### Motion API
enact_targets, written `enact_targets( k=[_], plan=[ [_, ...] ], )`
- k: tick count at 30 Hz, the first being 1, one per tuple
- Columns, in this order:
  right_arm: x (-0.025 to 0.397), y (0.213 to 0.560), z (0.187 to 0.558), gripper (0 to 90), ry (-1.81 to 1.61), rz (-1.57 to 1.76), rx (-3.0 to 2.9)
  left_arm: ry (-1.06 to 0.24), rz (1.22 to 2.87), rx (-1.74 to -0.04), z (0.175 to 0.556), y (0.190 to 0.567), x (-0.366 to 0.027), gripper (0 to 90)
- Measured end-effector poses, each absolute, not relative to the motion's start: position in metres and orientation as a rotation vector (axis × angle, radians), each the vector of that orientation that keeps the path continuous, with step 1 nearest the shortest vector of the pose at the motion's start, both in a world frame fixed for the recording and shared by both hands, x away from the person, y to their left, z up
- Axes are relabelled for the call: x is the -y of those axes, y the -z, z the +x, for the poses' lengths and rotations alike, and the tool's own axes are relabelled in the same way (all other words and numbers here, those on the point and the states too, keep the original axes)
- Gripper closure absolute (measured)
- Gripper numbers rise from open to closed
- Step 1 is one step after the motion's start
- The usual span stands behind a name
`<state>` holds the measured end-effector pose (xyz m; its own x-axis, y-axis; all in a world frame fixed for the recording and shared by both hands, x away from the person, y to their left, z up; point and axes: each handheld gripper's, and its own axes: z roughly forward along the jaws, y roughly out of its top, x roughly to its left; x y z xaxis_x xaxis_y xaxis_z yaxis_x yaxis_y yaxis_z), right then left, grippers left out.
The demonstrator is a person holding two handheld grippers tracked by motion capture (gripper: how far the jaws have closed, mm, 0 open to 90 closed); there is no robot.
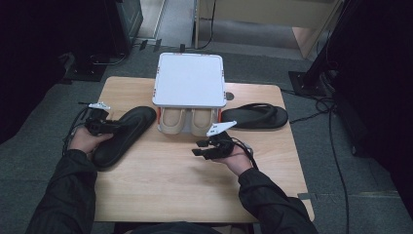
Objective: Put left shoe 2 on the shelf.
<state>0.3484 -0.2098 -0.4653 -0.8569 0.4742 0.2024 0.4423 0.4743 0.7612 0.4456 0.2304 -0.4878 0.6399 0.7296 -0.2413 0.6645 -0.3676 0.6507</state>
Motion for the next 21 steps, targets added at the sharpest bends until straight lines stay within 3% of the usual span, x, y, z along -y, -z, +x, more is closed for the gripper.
enact_targets(
  k=[8, 21],
  plan=[
    [0.211, 0.465, 0.348, 58.3, -1.362, 0.832, -2.66, -0.119, 2.106, -1.121, 0.447, 0.483, -0.233, 67.8],
    [0.213, 0.465, 0.348, 58.2, -1.361, 0.841, -2.654, -0.098, 2.008, -1.21, 0.448, 0.469, -0.24, 68.6]
  ],
)
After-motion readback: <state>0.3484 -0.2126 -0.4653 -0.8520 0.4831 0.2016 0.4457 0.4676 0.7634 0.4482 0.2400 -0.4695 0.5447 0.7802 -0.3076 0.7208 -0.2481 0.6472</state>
